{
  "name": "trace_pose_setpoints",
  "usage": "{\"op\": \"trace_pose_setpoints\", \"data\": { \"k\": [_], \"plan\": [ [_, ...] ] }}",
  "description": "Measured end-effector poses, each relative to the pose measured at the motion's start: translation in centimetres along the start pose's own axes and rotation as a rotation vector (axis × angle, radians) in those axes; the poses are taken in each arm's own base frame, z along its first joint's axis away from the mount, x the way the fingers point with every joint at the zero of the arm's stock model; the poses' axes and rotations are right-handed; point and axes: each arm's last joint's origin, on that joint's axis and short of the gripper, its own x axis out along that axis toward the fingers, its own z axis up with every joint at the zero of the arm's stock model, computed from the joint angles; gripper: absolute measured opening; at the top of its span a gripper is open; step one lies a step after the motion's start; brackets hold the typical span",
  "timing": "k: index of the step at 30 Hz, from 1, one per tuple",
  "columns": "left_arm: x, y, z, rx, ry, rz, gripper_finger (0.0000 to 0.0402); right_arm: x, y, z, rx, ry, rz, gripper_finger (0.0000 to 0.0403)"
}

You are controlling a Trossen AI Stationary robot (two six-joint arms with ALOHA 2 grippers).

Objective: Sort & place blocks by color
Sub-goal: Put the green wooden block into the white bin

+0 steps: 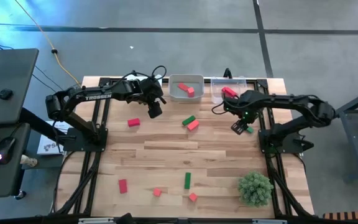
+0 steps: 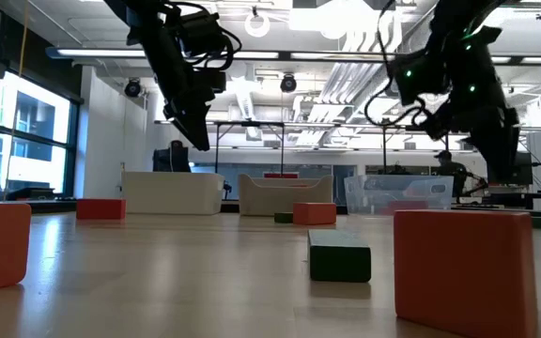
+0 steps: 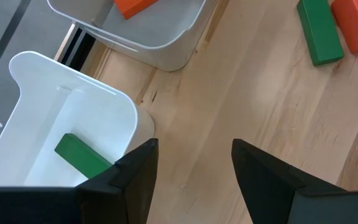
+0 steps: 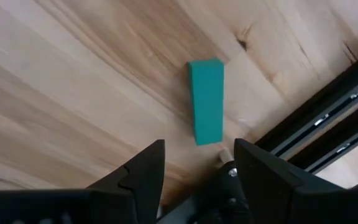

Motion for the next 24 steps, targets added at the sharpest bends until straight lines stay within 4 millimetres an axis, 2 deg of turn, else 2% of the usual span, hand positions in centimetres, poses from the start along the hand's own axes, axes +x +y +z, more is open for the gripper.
{"op": "trace_pose_setpoints", "data": {
  "k": [10,24],
  "plan": [
    [0.0,0.0,0.0,0.0,0.0,0.0,0.0193,2.4,0.1,1.8,-0.009,0.166,0.001,0.0181],
    [0.0,0.0,0.0,0.0,0.001,0.0,0.0193,4.7,-0.6,3.3,0.002,0.302,-0.019,0.0181]
  ]
}}
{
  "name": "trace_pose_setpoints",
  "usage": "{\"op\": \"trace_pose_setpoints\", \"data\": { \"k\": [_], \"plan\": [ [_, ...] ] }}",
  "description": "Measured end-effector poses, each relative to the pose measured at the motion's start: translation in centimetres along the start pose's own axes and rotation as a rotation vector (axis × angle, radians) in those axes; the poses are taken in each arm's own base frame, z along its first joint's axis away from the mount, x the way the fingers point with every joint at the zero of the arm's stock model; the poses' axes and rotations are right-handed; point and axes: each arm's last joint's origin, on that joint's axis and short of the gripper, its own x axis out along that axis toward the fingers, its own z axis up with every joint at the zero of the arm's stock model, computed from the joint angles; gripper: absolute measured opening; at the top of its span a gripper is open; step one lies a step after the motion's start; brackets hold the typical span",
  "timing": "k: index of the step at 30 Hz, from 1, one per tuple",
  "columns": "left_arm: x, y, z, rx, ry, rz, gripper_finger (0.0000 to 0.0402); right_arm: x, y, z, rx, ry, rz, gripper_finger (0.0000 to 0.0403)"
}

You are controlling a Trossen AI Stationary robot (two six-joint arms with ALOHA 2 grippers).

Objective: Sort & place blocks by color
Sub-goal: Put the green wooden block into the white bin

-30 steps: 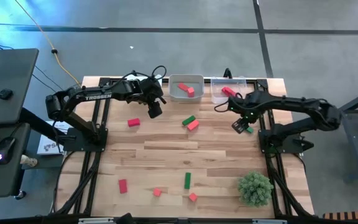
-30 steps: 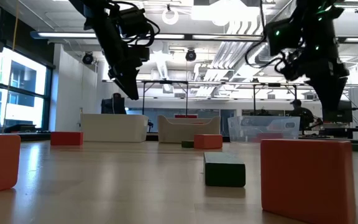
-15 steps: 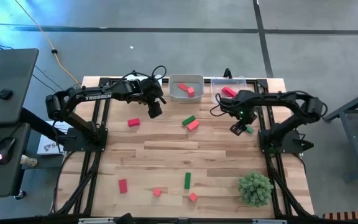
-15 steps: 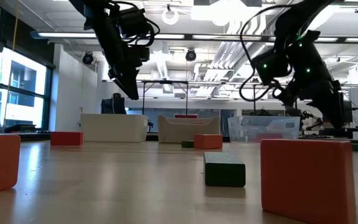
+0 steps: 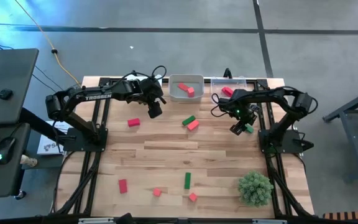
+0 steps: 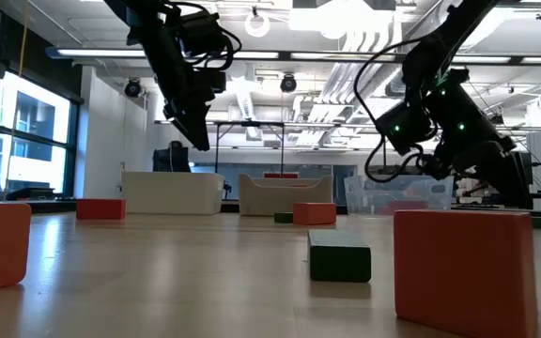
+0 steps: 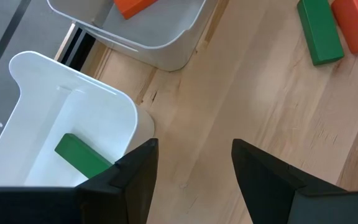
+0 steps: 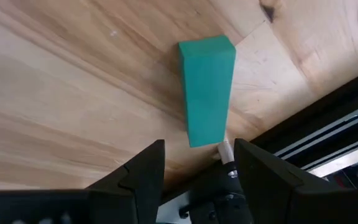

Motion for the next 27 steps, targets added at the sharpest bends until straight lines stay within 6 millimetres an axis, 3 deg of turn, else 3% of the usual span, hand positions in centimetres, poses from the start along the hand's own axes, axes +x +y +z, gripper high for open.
{"op": "trace_pose_setpoints", "data": {
  "k": [12,22,27],
  "plan": [
    [0.0,0.0,-0.1,0.001,0.008,0.0,0.0193,1.5,-0.9,1.3,-0.063,0.05,0.026,0.0181],
    [0.0,0.0,-0.2,0.02,0.019,-0.001,0.0193,3.6,-1.2,0.7,-0.075,0.087,0.091,0.0181],
    [0.0,0.0,-0.2,0.021,0.019,-0.001,0.0193,3.7,-1.1,0.6,-0.078,0.088,0.091,0.0153]
  ]
}}
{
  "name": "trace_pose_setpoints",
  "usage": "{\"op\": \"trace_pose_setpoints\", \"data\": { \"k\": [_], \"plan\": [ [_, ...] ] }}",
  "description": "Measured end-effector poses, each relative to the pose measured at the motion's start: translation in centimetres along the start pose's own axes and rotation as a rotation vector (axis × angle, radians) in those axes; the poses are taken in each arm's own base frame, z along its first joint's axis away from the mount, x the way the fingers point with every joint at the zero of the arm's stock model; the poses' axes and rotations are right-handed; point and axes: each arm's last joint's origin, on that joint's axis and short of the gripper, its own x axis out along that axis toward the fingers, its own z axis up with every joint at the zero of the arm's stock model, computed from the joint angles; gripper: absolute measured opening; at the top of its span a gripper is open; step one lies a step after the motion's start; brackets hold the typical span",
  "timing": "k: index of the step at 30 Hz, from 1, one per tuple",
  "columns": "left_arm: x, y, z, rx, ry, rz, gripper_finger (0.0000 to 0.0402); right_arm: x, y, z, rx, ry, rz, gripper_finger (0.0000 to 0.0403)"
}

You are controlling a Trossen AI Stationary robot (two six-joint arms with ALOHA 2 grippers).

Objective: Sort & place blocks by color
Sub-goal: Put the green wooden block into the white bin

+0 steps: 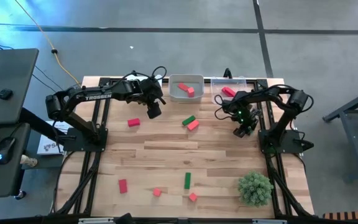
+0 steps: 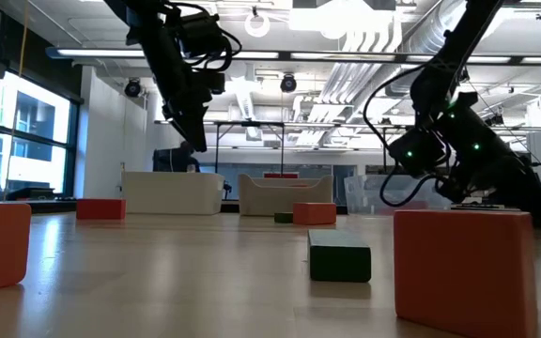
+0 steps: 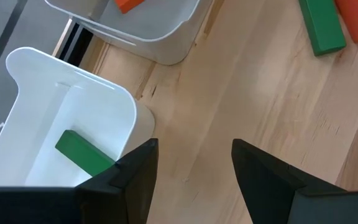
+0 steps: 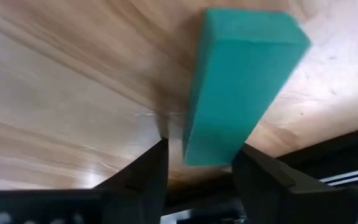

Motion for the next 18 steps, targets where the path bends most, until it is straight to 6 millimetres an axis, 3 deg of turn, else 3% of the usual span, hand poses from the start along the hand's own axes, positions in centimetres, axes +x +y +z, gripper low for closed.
{"op": "trace_pose_setpoints", "data": {
  "k": [5,18],
  "plan": [
    [0.0,0.01,0.0,0.0,0.0,0.0,0.0193,-0.36,0.12,0.45,0.016,-0.04,0.014,0.0106],
    [0.0,0.01,0.0,-0.002,-0.001,0.0,0.0193,-0.41,0.15,0.51,0.014,-0.046,0.018,0.0078]
  ]
}}
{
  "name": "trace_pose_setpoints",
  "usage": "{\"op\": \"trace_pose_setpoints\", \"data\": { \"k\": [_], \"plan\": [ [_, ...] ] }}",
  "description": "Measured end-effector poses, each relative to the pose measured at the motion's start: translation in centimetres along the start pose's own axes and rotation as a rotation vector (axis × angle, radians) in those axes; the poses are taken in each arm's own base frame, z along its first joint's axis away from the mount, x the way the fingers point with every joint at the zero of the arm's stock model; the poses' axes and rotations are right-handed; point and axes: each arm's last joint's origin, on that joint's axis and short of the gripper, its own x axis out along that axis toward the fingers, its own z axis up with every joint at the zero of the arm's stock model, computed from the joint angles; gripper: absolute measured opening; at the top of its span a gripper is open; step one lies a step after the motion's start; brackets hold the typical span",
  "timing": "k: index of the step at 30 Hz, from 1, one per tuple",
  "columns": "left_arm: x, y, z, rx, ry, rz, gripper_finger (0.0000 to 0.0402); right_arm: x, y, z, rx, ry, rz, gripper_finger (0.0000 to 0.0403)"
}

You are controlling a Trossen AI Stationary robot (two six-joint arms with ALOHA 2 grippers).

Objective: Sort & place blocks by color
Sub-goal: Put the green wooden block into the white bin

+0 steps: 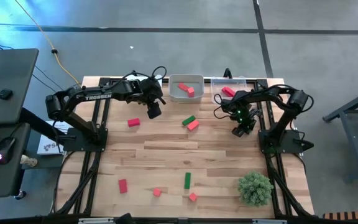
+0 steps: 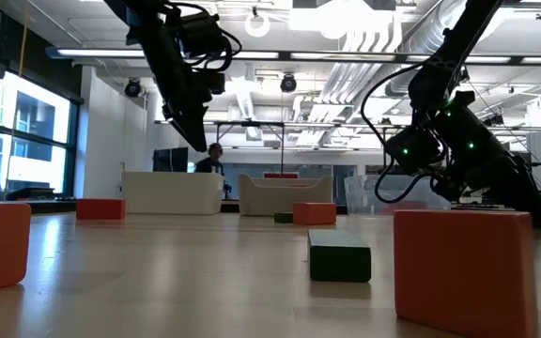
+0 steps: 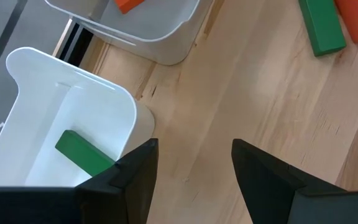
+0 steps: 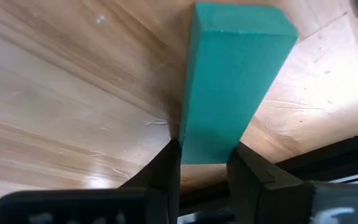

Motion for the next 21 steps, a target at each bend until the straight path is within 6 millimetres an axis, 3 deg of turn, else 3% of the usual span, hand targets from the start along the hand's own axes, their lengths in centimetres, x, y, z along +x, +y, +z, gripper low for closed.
{"op": "trace_pose_setpoints", "data": {
  "k": [12,21],
  "plan": [
    [0.0,-0.1,0.0,-0.019,-0.003,-0.028,0.0193,-0.8,0.1,-0.3,-0.004,-0.045,0.042,0.0078],
    [0.0,-0.5,0.1,-0.12,-0.007,-0.173,0.0193,-5.8,1.6,0.1,-0.065,-0.255,0.123,0.0078]
  ]
}}
